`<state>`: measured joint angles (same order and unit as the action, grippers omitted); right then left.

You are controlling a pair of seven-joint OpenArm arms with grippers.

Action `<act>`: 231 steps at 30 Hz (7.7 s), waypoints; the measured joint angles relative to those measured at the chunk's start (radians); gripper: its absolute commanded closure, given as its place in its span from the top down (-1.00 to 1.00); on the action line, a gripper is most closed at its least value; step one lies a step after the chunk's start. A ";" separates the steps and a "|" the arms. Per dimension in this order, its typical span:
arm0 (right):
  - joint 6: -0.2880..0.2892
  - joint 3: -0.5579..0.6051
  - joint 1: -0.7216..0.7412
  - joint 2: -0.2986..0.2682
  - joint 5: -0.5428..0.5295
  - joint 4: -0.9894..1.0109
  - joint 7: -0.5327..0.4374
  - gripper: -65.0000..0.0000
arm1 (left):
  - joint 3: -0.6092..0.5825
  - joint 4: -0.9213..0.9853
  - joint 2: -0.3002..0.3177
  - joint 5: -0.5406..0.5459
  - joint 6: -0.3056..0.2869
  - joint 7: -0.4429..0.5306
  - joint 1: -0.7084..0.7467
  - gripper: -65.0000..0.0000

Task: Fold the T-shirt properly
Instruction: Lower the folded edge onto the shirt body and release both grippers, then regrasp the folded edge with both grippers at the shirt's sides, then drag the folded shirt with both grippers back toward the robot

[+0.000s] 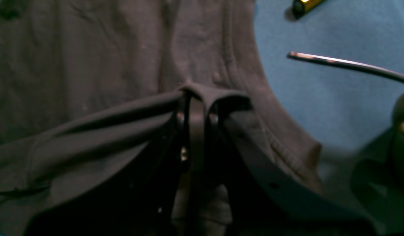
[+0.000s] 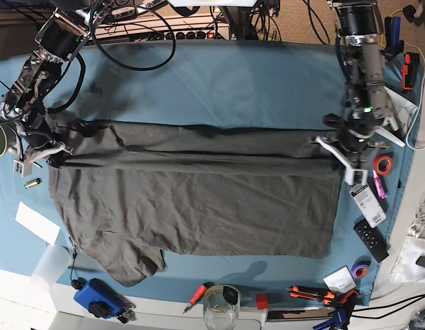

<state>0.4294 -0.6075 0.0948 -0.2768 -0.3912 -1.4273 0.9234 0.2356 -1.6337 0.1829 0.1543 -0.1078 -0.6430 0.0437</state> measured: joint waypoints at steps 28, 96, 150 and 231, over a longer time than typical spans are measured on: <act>0.126 -0.001 0.000 -0.005 0.001 0.000 -0.023 -0.42 | -0.018 0.001 0.006 -0.109 0.059 0.013 -0.042 -0.43; 0.140 -0.143 0.016 -0.050 -0.227 -0.067 0.267 -0.42 | 0.295 -0.068 0.005 0.499 -0.126 -0.417 0.053 -0.33; 0.072 -0.289 -0.056 -0.053 -0.291 -0.065 0.272 -0.42 | 0.302 0.061 -0.066 0.457 -0.069 -0.283 0.031 -0.49; 0.026 -0.129 0.032 -0.091 -0.208 0.103 0.266 -1.00 | 0.301 0.106 0.027 0.542 -0.207 -0.454 -0.016 -1.00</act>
<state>0.4557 -0.7368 0.1272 -0.3676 -0.5991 -1.3243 1.1889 0.5365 -1.5276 0.2104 0.6968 -0.3149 -1.0966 0.0280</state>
